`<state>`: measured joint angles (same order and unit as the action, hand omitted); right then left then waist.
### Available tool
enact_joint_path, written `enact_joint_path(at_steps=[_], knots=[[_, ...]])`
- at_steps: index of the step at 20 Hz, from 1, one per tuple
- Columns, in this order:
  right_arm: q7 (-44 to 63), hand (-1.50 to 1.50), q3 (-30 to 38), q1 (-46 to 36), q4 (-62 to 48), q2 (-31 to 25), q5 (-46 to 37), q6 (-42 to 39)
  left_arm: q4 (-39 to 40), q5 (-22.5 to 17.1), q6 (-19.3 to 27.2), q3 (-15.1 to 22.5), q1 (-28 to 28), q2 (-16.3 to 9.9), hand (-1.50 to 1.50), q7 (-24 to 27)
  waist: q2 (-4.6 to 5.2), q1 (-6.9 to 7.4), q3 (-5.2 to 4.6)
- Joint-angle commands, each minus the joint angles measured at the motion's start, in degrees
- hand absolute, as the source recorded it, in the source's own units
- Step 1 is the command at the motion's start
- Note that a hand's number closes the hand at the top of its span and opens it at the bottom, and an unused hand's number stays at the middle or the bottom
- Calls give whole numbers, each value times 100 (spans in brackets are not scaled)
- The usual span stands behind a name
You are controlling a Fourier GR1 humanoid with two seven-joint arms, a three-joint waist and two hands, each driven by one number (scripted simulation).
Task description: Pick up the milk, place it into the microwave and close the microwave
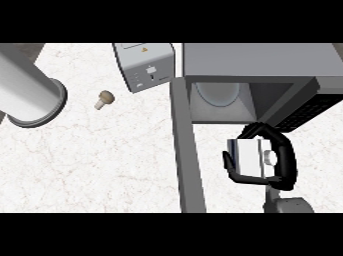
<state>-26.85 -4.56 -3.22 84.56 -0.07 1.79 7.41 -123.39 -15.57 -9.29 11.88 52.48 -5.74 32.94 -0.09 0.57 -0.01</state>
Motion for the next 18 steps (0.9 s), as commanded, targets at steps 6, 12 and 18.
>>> enact_joint_path(at_steps=[6, 12, 18], knots=[[-13, 150, -89, -1415, -1717, 7, -287, 847, 296, -626, -227, -755, -393, -279, -150, -112, 20, 26, 1], [55, 150, 75, -2637, -3359, 7, -47, 1543, 323, -176, -274, -273, -130, -56, -150, 142, 36, 123, 5], [-971, 150, 751, -3475, -5110, 6, 199, 1455, 374, -423, -336, -656, -344, -240, -150, -79, 61, 132, 8]])
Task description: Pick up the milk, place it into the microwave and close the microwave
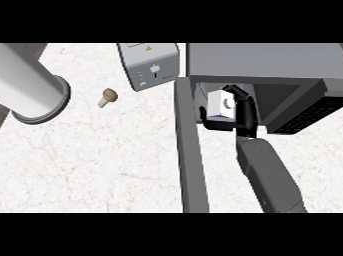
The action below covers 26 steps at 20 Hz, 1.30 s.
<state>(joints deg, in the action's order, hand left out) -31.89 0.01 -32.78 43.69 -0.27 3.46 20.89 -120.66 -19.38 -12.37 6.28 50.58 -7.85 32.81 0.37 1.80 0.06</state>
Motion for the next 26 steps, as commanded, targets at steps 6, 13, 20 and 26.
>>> enact_joint_path(at_steps=[6, 13, 20, 26], knots=[[-622, 150, 560, -1296, -2239, -381, -280, 569, 351, -31, -351, -74, 24, -63, -150, 319, 83, 226, 4], [-834, 150, 626, -1818, -3036, -592, -456, 740, 174, -181, -199, -127, -322, -74, -150, -69, 179, 343, 16], [-1160, 150, 461, -2076, -3352, -1039, -825, 1211, 521, -24, -375, -100, -451, -133, -150, 98, 230, 452, 13], [-1514, 150, 731, -2089, -3395, -865, -648, 1580, 437, -102, -296, -94, -482, -68, -150, 0, 266, 509, 29]])
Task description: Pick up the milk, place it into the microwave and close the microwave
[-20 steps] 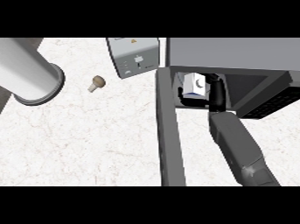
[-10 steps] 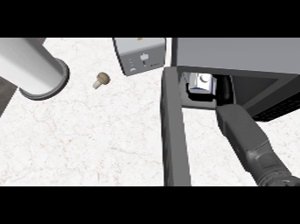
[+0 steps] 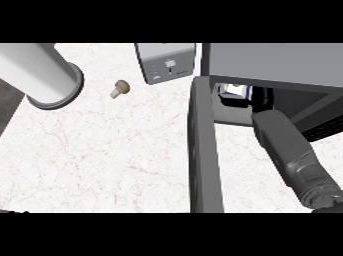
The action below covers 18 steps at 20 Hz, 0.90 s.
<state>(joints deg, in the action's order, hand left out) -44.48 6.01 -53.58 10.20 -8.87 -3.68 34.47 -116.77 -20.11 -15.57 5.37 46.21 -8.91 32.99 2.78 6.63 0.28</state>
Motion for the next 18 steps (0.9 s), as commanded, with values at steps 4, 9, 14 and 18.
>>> enact_joint_path(at_steps=[4, 9, 14, 18], knots=[[-348, 150, 365, -319, 78, -17, 250, 217, 46, -31, -7, -26, -142, -2, -150, -39, 44, 70, 8], [-439, 150, 334, -432, -14, -233, 66, 899, 173, -124, -128, -173, -209, -170, -150, -103, 83, 132, -3], [-367, 150, 406, -492, -94, -220, 11, 1588, 62, -29, 10, -20, -272, -37, -150, -180, 118, 190, 7], [-224, 150, 444, -668, -150, -268, -28, 1795, 278, 25, -99, -61, -326, -107, -150, -95, 137, 293, -3]])
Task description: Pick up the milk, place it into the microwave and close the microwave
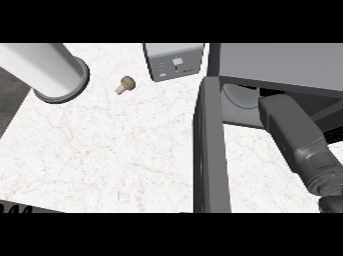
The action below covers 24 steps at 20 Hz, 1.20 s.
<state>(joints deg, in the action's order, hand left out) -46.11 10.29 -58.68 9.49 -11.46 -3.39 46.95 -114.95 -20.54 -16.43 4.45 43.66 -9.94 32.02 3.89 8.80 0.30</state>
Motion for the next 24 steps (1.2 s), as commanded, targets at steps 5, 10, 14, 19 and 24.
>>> enact_joint_path(at_steps=[5, 10, 14, 19, 24], knots=[[1268, -150, -295, 671, -920, -555, -499, 1724, 16, 42, 26, -37, -163, 3, -150, 24, 222, -5, -105], [2237, -150, -872, 609, -938, -440, -1083, 2169, 66, 118, 16, -60, -357, -71, -150, -27, 139, 210, -54], [1531, -150, -1147, -43, -802, -11, -1338, 723, 175, 68, -46, -109, -360, -123, -150, -38, 40, 291, 7], [1551, -150, -1228, -221, -884, 200, -1416, 297, 279, 179, 42, 79, -462, 37, -150, -59, 55, 235, 5], [1439, -150, -1197, -223, -845, 362, -1384, -168, 232, 162, 45, -55, -472, -17, -150, -22, 16, 159, 9]])
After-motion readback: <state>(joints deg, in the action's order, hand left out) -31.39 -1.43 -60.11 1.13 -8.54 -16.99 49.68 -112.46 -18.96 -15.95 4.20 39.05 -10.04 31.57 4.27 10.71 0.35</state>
